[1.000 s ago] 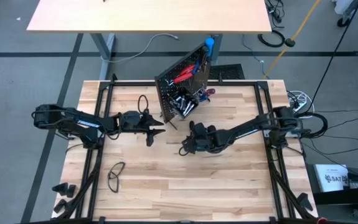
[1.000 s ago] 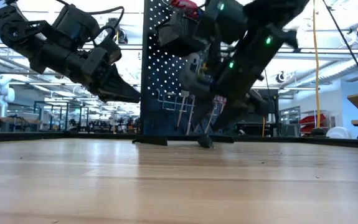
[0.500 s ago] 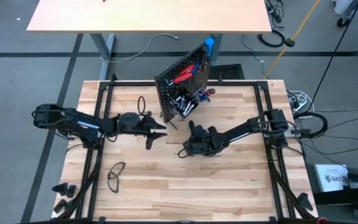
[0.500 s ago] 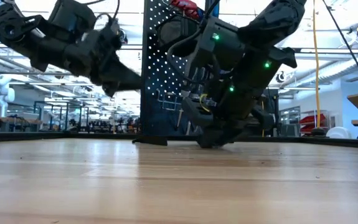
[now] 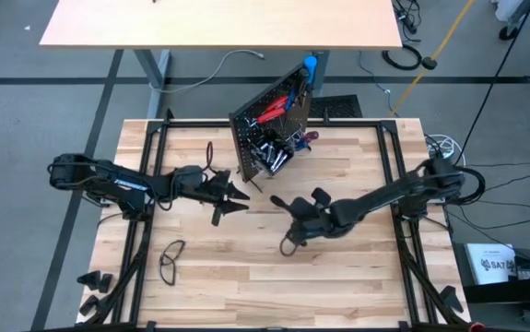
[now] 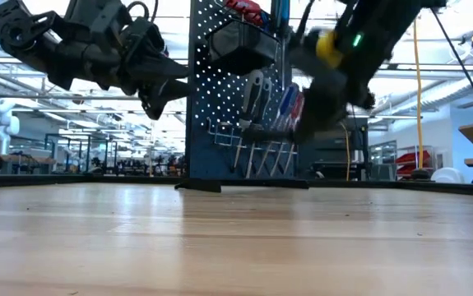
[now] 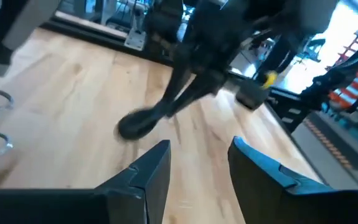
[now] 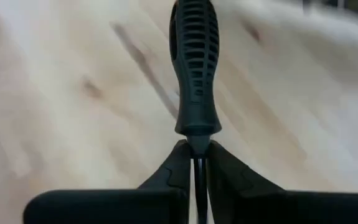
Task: Hang tools onto peg board
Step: Hang the black screwdriver on the pegboard
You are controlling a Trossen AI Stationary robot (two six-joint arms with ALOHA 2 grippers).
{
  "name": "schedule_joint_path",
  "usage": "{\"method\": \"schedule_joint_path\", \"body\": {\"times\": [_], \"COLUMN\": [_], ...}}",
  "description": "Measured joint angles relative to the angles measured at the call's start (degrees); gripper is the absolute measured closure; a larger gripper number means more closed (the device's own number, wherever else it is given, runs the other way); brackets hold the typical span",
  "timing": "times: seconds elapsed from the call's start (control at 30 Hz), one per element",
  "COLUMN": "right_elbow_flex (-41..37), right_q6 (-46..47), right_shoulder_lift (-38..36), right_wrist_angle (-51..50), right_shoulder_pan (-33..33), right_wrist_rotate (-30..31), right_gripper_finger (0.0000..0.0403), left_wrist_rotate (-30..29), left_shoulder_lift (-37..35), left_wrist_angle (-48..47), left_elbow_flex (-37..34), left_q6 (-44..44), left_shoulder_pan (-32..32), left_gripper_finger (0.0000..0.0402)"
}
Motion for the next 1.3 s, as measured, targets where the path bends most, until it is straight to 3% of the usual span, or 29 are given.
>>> {"method": "schedule_joint_path", "body": {"times": [0.13, 0.23, 0.4, 0.5, 0.57, 0.7, 0.87, 1.0, 1.3], "right_elbow_flex": [-0.05, -4.18, -19.22, -26.57, -28.24, -27.73, -25.93, -25.02, -24.57], "right_q6": [-10.85, -20.49, -27.78, -29.5, -30.35, -31.07, -32.1, -32.32, -36.69], "right_shoulder_lift": [-4.88, -7.54, -11.66, -11.33, -10.72, -9.68, -8.71, -7.42, -5.48], "right_wrist_angle": [5.23, 16.05, 50.44, 72.24, 80.03, 80.64, 81.23, 81.23, 81.63], "right_shoulder_pan": [1.93, 1.19, -3.81, -7.3, -8.86, -10.54, -10.74, -10.3, -8.76], "right_wrist_rotate": [6.0, 7.1, -4.13, -11.52, -14.95, -18.26, -18.07, -17.96, -11.51], "right_gripper_finger": [0.0385, 0.0385, 0.0385, 0.0385, 0.0385, 0.0385, 0.0385, 0.0385, 0.0385], "left_wrist_rotate": [-0.59, -6.6, -19.77, -21.3, -21.37, -22.6, -18.98, -20.52, -25.12], "left_shoulder_lift": [0.02, 0.03, 0.04, 0.12, 0.76, 3.95, 11.66, 17.65, 23.32], "left_wrist_angle": [1.69, 9.84, 25.01, 26.95, 27.43, 27.61, 27.35, 30.66, 37.6], "left_elbow_flex": [-0.53, -3.58, -10.24, -9.85, -8.41, -4.1, 1.86, 5.26, 8.87], "left_q6": [-1.08, 1.12, 2.9, 2.98, 3.02, 5.46, 8.51, 8.62, 5.48], "left_shoulder_pan": [-2.07, -5.63, -9.14, -9.65, -9.77, -9.77, -10.03, -10.01, -10.07], "left_gripper_finger": [0.024, 0.024, 0.024, 0.024, 0.024, 0.024, 0.024, 0.024, 0.024]}}
